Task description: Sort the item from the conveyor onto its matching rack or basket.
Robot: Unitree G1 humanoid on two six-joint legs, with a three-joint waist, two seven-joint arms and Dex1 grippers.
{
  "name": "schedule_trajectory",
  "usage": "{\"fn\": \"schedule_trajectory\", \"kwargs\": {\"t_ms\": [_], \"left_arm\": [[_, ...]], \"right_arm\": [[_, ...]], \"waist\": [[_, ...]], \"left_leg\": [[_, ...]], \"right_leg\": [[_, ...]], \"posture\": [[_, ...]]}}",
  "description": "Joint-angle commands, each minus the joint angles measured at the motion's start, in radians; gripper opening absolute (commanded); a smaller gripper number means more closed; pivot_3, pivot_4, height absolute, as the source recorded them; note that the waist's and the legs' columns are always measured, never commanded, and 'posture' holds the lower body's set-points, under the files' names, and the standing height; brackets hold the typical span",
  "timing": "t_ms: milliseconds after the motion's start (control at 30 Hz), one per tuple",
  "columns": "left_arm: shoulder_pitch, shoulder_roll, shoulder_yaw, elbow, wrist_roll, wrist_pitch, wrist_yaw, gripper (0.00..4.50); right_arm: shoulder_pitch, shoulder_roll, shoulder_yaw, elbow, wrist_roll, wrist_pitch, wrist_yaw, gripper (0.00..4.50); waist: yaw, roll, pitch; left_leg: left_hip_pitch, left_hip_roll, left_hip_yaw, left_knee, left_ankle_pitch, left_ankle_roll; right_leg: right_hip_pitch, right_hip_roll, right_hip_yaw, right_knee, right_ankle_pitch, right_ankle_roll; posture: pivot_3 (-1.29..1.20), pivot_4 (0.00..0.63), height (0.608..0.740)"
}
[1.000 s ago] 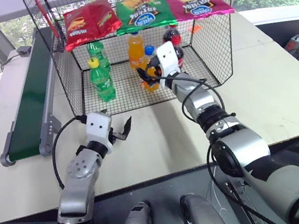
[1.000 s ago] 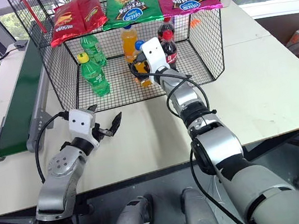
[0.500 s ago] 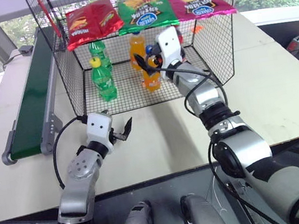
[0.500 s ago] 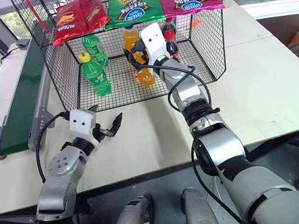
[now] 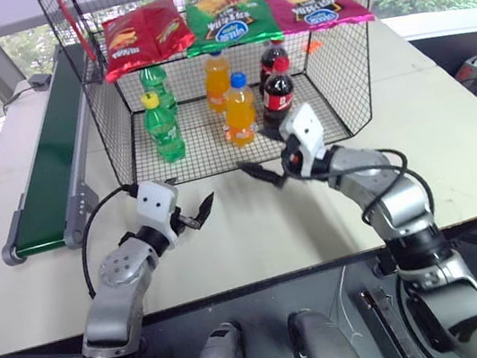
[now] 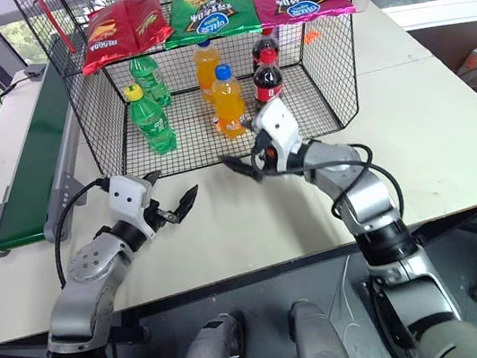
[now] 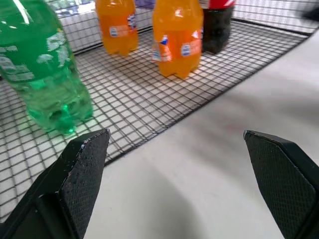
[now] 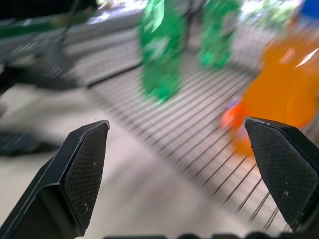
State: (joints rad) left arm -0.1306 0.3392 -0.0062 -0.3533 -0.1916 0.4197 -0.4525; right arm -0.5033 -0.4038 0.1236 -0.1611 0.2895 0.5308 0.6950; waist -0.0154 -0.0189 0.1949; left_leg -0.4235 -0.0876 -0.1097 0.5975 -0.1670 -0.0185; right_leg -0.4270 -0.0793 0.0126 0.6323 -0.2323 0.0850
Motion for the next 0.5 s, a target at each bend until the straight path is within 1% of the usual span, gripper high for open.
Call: {"fn": "schedule_trajectory", "kwargs": {"t_ms": [33,200,300,500], "left_arm": [[0.007,0.041,0.049,-0.036,-0.06,0.01,-0.05,4.5],[0.018,0.082,0.077,-0.05,-0.127,0.05,-0.096,4.5],[0.021,0.103,0.079,-0.058,-0.159,0.067,-0.124,4.5],[0.025,0.123,0.067,-0.049,-0.164,0.041,-0.15,4.5]], "right_arm": [[0.081,-0.069,-0.001,-0.133,0.036,0.051,0.05,4.47],[0.142,-0.109,-0.016,-0.163,0.048,0.083,0.057,4.47],[0.182,-0.131,-0.016,-0.151,0.021,0.063,0.048,4.47],[0.206,-0.134,-0.031,-0.14,0.024,0.063,0.025,4.47]], "waist": [[0.003,0.0,0.0],[0.003,0.0,0.0],[0.005,0.0,0.0],[0.006,0.0,0.0]], "left_leg": [[0.001,0.0,0.0,0.0,0.0,0.0],[0.002,0.0,0.0,0.0,0.0,0.0],[0.001,0.0,0.0,0.0,0.0,0.0],[0.0,0.0,0.0,0.0,0.0,0.0]], "right_leg": [[0.001,0.0,0.0,0.0,0.0,0.0],[0.002,-0.001,0.0,-0.001,0.0,0.0],[0.002,-0.001,0.0,-0.002,0.0,0.0],[0.002,-0.002,0.0,-0.002,0.0,0.0]], "posture": [[0.0,0.15,0.739],[0.0,0.15,0.739],[0.0,0.15,0.739],[0.0,0.15,0.739]]}}
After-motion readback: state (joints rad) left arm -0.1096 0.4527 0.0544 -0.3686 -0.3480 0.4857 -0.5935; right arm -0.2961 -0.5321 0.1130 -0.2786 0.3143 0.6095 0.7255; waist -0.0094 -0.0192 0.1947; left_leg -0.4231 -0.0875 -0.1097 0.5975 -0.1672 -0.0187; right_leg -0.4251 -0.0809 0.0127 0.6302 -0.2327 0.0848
